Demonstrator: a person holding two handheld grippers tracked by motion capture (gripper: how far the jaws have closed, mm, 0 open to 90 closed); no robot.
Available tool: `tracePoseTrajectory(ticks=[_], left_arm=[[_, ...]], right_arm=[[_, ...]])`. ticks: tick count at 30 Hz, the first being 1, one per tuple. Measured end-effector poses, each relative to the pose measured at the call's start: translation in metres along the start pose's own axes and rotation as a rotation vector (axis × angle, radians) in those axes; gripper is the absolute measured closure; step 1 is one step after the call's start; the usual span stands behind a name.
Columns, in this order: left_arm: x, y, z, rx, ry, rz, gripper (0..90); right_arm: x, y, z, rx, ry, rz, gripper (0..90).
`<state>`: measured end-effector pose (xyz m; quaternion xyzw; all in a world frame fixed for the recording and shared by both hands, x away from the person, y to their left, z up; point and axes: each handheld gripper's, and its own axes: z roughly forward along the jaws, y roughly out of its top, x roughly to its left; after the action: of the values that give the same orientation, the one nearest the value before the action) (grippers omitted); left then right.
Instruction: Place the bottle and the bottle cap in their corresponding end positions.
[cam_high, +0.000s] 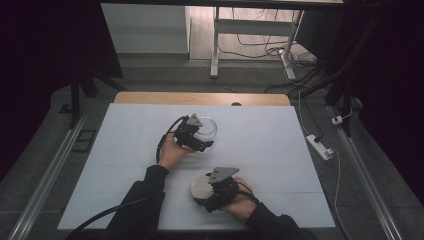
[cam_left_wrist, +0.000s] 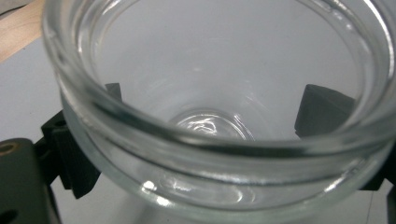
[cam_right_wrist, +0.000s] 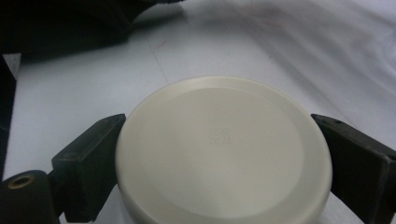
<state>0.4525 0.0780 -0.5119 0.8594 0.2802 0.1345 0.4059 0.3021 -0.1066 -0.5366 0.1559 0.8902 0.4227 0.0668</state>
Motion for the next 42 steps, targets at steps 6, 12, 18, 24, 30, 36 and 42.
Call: tracePoseTrajectory(ticks=[6, 12, 18, 24, 30, 36, 42], left_arm=[[0.0004, -0.0002, 0.002, 0.003, 0.005, 0.003, 7.4], [-0.0004, -0.0012, 0.0046, 0.0, 0.005, 0.006, 7.4], [0.0026, -0.0024, 0.0043, 0.003, -0.01, -0.009, 7.2], [0.0033, -0.0025, 0.0047, 0.005, -0.012, -0.026, 6.9], [0.0027, 0.0002, 0.004, 0.042, -0.013, -0.026, 5.4], [0.0041, -0.0019, 0.0032, 0.065, -0.039, -0.046, 0.4], [0.0055, -0.0089, 0.002, 0.1, -0.049, -0.049, 0.0]], right_arm=[[-0.0005, 0.0018, 0.0047, 0.026, -0.02, -0.007, 7.5], [-0.0027, 0.0031, 0.0095, 0.074, -0.034, 0.024, 7.3], [-0.0043, 0.0034, 0.0108, 0.088, -0.031, 0.039, 6.7], [-0.0053, 0.0034, 0.0105, 0.089, -0.022, 0.051, 3.9], [-0.0063, 0.0033, 0.0096, 0.083, -0.013, 0.057, 3.1], [-0.0061, 0.0042, 0.0082, 0.079, -0.01, 0.067, 2.4], [-0.0071, 0.006, 0.0043, 0.066, -0.01, 0.083, 2.2]])
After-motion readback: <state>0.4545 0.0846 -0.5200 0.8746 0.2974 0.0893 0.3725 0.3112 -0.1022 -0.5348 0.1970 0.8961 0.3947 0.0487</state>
